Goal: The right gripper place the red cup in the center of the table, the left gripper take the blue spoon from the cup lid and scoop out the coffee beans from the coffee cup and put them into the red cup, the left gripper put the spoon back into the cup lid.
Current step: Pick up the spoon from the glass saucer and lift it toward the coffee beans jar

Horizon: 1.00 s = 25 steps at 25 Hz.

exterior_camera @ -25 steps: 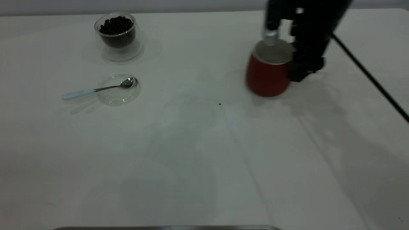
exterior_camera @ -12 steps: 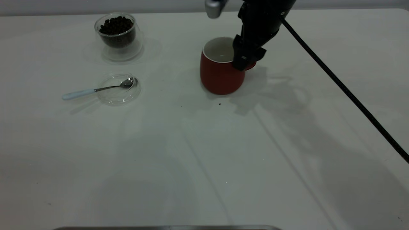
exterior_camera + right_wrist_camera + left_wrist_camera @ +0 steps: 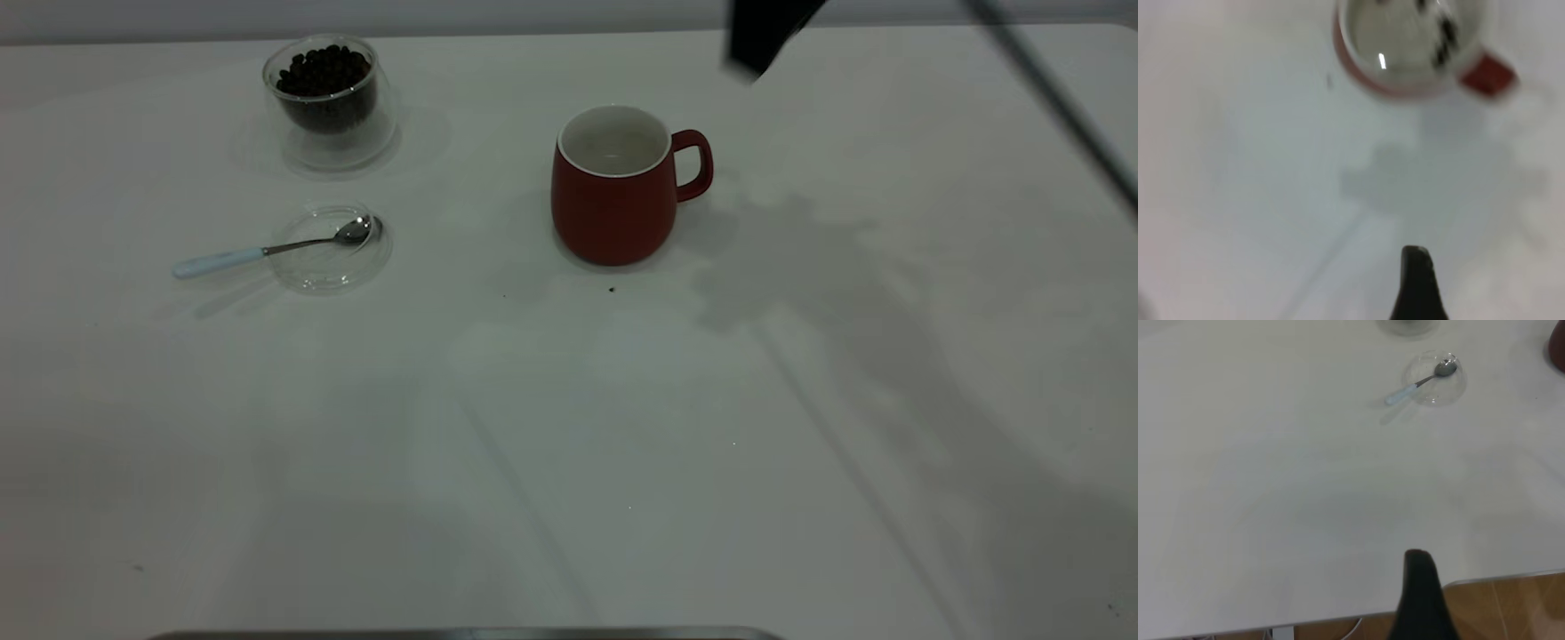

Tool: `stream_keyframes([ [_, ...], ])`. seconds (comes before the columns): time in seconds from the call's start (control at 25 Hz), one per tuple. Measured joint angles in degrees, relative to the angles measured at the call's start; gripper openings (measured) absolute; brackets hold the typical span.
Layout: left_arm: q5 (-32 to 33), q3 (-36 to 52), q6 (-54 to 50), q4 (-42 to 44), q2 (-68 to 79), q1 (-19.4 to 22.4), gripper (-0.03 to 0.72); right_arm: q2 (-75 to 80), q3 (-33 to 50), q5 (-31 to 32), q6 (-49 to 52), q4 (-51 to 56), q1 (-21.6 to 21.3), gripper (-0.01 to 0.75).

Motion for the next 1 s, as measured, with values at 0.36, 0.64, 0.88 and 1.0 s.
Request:
stream_keyframes([
  [0.36,0.0,0.0,0.0,0.0,0.0,0.0,0.595,-22.6,4.1,15.2,14.1,-9.1,-0.8,0.590],
  [0.64,0.0,0.0,0.0,0.0,0.0,0.0,0.595,-43.2,19.0,16.2,15.5,-9.1,-0.8,0.590],
  [0.88,0.0,0.0,0.0,0.0,0.0,0.0,0.595,-59.7,33.3,16.2,21.7,-9.3,-0.8,0.590],
  [1.0,0.0,0.0,0.0,0.0,0.0,0.0,0.595,-67.1,39.9,16.2,24.5,-9.3,-0.8,0.590],
])
